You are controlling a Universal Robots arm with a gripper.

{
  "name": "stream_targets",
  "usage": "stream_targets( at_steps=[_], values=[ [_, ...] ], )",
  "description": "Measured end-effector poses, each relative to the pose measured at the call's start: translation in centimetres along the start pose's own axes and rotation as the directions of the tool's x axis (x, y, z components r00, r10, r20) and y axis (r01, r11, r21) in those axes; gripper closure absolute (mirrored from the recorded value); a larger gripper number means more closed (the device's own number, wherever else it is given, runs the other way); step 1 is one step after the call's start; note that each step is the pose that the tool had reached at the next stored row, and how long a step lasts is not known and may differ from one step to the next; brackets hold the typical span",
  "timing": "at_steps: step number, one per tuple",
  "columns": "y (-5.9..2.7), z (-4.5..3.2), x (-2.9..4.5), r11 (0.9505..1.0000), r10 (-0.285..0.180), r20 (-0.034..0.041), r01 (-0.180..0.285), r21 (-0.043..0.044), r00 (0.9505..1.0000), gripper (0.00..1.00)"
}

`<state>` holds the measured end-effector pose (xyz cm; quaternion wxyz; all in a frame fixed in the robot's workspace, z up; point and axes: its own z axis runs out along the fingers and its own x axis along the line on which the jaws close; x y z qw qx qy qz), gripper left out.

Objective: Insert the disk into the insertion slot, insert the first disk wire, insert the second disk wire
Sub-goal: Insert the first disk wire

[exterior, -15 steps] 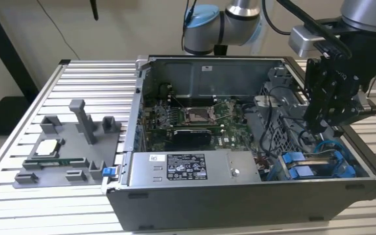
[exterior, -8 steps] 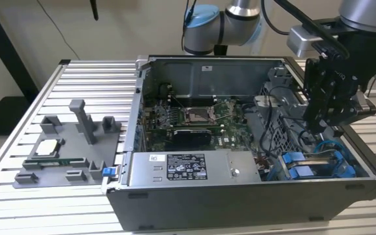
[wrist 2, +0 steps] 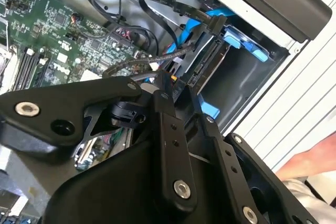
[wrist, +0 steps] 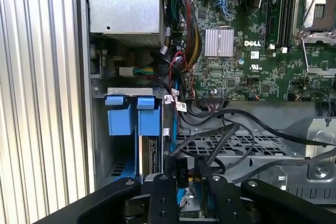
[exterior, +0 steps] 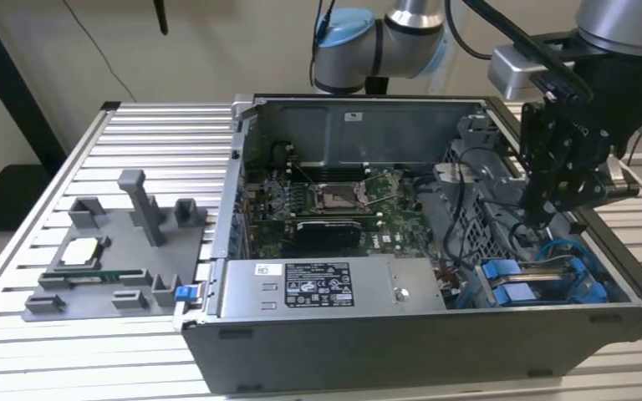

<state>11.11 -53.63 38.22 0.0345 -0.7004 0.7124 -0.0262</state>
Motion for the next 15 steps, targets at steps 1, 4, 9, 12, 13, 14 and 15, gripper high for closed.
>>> stream_targets(
  at_steps=[1, 4, 9, 12, 13, 14, 15],
  values=[
    [0.0, 0.0, 0.0, 1.0, 0.0, 0.0, 0.0, 0.0008, 1.0, 1.0],
    [0.0, 0.01, 0.0, 1.0, 0.0, 0.0, 0.0, 0.0018, 1.0, 1.0],
    [0.01, 0.02, 0.0, 1.0, 0.0, -0.0001, 0.0, 0.0018, 1.0, 1.0],
    [0.01, 0.02, 0.0, 1.0, 0.0, -0.0001, 0.0, 0.0019, 1.0, 1.0],
    [0.01, 0.02, 0.0, 1.0, 0.0, -0.0001, 0.0, 0.0019, 1.0, 1.0],
    [0.01, 0.02, 0.0, 1.0, 0.0, -0.0001, 0.0, 0.0019, 1.0, 1.0],
    [0.01, 0.02, 0.0, 1.0, 0.0, -0.0002, 0.0, 0.0018, 1.0, 1.0]
  ],
)
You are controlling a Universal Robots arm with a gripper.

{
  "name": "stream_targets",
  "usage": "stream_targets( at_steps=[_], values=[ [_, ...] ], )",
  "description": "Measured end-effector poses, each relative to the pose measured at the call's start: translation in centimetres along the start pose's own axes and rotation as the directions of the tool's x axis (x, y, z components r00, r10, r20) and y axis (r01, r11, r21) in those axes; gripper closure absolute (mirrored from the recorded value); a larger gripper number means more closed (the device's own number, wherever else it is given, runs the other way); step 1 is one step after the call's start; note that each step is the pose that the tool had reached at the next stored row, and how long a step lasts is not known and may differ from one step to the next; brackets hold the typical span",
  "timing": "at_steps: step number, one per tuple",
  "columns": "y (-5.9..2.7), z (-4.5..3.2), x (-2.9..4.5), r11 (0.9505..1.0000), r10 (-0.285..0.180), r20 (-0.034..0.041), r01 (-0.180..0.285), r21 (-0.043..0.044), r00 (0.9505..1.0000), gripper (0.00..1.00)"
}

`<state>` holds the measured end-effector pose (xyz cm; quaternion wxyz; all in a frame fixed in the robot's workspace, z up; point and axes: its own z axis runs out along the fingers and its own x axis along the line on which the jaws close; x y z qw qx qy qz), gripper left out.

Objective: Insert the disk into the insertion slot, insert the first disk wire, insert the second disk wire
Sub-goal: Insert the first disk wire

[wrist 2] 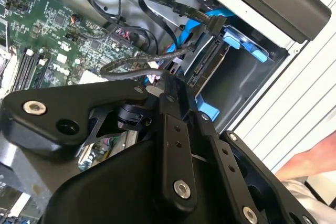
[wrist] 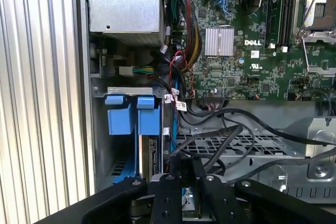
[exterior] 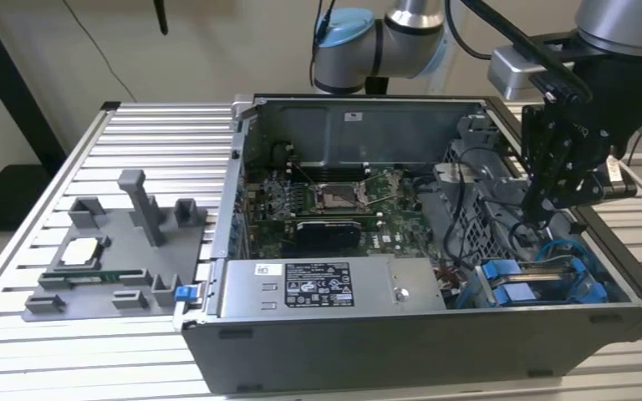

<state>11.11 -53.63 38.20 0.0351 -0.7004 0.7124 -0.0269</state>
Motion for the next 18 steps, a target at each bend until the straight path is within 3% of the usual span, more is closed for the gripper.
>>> stream_targets(
  at_steps=[6, 18],
  values=[
    [-0.31, 0.08, 0.29, 1.0, 0.0, 0.0, 0.0, -0.0051, 1.0, 1.0],
    [-1.49, 0.47, 1.57, 0.9992, 0.0, -0.0007, 0.0, -0.0403, 1.0, 1.0]
  ],
)
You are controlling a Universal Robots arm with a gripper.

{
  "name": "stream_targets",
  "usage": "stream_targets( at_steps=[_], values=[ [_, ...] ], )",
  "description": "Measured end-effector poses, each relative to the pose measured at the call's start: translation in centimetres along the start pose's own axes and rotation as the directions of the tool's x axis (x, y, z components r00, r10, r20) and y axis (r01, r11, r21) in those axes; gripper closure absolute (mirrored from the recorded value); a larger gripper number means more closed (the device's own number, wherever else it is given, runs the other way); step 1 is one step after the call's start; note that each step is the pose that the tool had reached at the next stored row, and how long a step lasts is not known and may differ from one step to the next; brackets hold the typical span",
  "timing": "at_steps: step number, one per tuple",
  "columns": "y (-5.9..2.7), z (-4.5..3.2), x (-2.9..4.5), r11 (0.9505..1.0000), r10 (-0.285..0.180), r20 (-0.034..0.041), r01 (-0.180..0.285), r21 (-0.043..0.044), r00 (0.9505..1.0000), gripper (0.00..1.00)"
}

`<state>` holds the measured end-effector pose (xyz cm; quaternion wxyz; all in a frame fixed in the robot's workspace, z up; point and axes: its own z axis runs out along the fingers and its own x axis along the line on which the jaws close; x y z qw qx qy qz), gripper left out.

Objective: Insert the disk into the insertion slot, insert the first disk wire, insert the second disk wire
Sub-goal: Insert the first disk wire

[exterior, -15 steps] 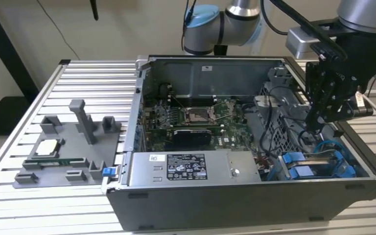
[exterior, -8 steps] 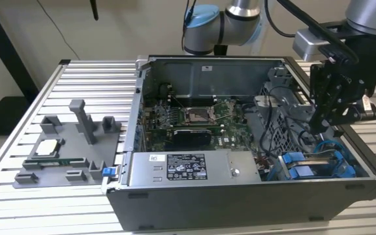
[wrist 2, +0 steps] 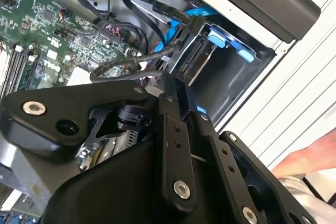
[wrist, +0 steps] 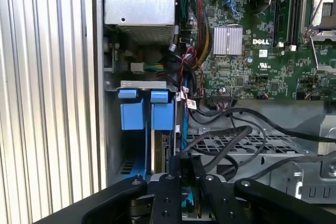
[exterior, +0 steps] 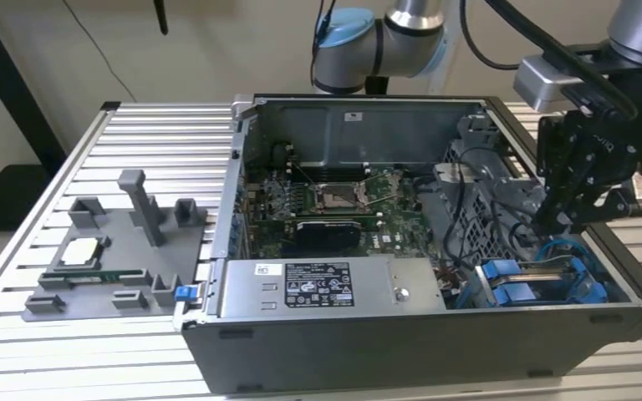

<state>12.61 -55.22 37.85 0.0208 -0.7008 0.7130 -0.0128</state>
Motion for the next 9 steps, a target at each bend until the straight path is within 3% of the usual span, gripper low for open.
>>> stream_targets(
  at_steps=[9],
  values=[
    [-0.43, 0.55, 1.17, 0.9999, 0.005, -0.0004, -0.005, -0.0154, 1.0, 1.0]
  ],
)
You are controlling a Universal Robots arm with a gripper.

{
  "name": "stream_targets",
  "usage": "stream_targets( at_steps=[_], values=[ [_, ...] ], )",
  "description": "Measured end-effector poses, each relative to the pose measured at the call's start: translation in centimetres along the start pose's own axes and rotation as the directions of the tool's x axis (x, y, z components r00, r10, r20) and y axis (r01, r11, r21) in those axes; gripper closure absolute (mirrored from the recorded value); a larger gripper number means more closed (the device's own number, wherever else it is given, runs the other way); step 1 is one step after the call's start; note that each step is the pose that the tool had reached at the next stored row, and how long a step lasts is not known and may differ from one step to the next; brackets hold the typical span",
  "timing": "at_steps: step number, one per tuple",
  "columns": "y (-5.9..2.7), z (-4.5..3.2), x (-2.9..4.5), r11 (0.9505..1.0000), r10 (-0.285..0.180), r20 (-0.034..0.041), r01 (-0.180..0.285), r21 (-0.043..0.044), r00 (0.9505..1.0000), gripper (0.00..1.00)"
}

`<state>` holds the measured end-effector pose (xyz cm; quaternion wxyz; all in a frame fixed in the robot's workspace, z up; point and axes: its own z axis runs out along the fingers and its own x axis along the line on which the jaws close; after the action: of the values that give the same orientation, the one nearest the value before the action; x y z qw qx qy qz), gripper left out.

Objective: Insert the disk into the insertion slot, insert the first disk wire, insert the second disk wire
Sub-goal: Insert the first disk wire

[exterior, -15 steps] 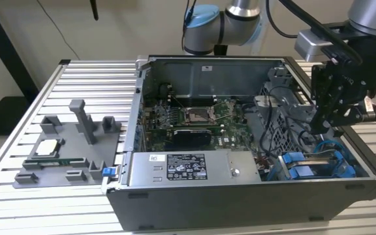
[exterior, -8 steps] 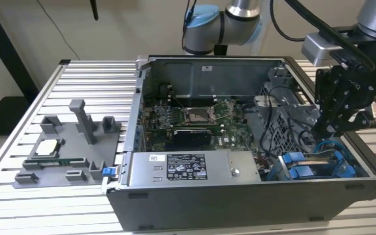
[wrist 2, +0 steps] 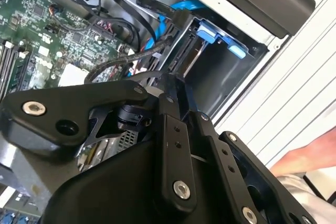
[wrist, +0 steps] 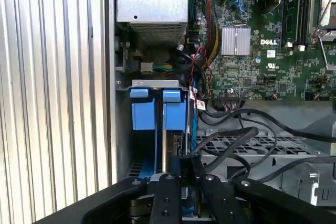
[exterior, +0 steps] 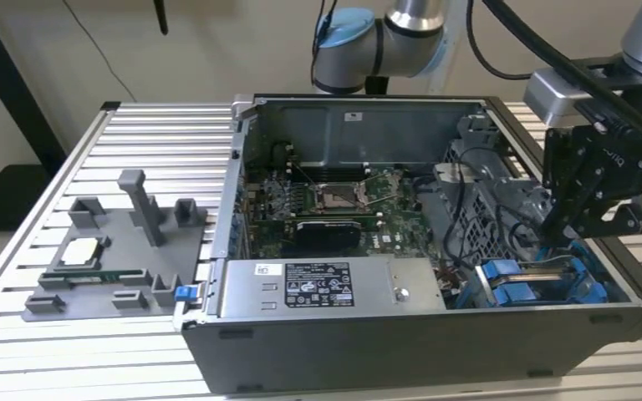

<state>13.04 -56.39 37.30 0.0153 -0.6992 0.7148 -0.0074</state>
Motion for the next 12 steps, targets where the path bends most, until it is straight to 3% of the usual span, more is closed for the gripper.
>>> stream_targets(
  at_steps=[8, 12],
  values=[
    [-0.18, 0.36, 0.35, 1.0, 0.005, -0.0006, -0.005, -0.0077, 1.0, 1.0],
    [-0.2, 0.44, 0.38, 0.9999, 0.007, 0.018, -0.007, -0.0092, 0.9998, 1.0]
  ],
)
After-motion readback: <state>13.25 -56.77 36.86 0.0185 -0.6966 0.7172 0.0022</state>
